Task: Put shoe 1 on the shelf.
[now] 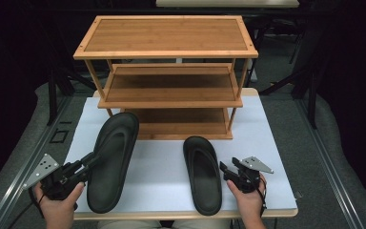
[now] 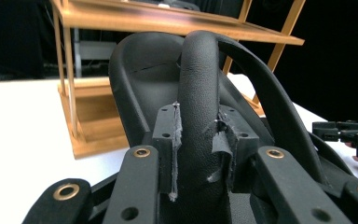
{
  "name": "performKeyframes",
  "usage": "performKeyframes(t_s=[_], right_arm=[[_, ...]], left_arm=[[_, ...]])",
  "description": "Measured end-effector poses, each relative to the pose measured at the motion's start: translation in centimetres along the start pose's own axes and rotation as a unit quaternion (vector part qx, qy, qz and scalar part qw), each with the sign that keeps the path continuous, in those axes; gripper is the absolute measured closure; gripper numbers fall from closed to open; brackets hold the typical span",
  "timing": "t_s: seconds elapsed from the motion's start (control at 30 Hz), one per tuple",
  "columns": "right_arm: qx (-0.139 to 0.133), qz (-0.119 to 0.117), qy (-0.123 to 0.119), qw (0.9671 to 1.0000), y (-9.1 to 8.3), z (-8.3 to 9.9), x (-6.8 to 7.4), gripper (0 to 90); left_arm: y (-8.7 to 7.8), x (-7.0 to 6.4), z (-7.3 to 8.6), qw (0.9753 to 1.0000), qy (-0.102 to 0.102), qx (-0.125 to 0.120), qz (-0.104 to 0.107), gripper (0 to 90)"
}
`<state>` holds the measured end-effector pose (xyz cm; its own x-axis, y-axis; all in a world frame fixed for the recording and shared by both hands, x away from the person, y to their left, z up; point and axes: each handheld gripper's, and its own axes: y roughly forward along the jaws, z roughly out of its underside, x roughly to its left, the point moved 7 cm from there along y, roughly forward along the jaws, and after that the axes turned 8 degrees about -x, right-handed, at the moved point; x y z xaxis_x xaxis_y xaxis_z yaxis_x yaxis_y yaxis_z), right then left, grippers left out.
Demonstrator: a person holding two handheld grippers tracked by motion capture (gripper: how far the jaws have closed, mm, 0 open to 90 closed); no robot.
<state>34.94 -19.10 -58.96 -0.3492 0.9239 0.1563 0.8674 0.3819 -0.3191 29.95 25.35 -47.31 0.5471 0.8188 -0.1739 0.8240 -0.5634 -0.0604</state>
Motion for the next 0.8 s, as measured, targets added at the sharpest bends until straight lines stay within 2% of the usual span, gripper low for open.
performKeyframes(t_s=[0.23, 0.3, 0.5, 0.53, 0.67, 0.73, 0.77, 0.8], right_arm=[[0.000, 0.001, 0.000, 1.0000, 0.0, 0.0, 0.0, 43.5], [-0.011, 0.002, 0.002, 0.9999, 0.2, -0.1, 0.0, 43.5], [-0.002, 0.002, 0.006, 1.0000, 0.2, 0.1, 0.1, 43.5], [0.001, 0.000, 0.006, 1.0000, 0.3, 0.2, 0.2, 43.6], [0.005, -0.002, 0.006, 1.0000, 0.4, 0.3, 0.4, 43.5], [-0.007, -0.001, 0.005, 1.0000, 0.5, 0.1, 0.4, 43.5], [-0.007, -0.001, 0.005, 1.0000, 0.5, 0.1, 0.4, 43.5], [-0.009, -0.001, 0.006, 0.9999, 0.5, 0.1, 0.4, 43.5]], left_arm=[[-1.0, -0.5, -1.7, 0.9994, 0.017, -0.030, -0.006, 70.5], [-1.4, -0.5, -2.3, 0.9988, 0.020, -0.042, -0.011, 70.6], [-1.3, -0.6, -2.6, 0.9971, 0.023, -0.068, -0.023, 70.7], [-0.9, -0.7, -2.9, 0.9969, 0.028, -0.069, -0.027, 70.7], [0.9, -0.6, -3.9, 0.9969, 0.027, -0.069, -0.030, 70.6], [2.1, -0.3, -4.6, 0.9970, 0.018, -0.069, -0.031, 70.7], [2.1, -0.3, -4.6, 0.9970, 0.018, -0.069, -0.031, 70.7], [3.4, 0.1, -5.4, 0.9970, 0.007, -0.070, -0.033, 70.7]])
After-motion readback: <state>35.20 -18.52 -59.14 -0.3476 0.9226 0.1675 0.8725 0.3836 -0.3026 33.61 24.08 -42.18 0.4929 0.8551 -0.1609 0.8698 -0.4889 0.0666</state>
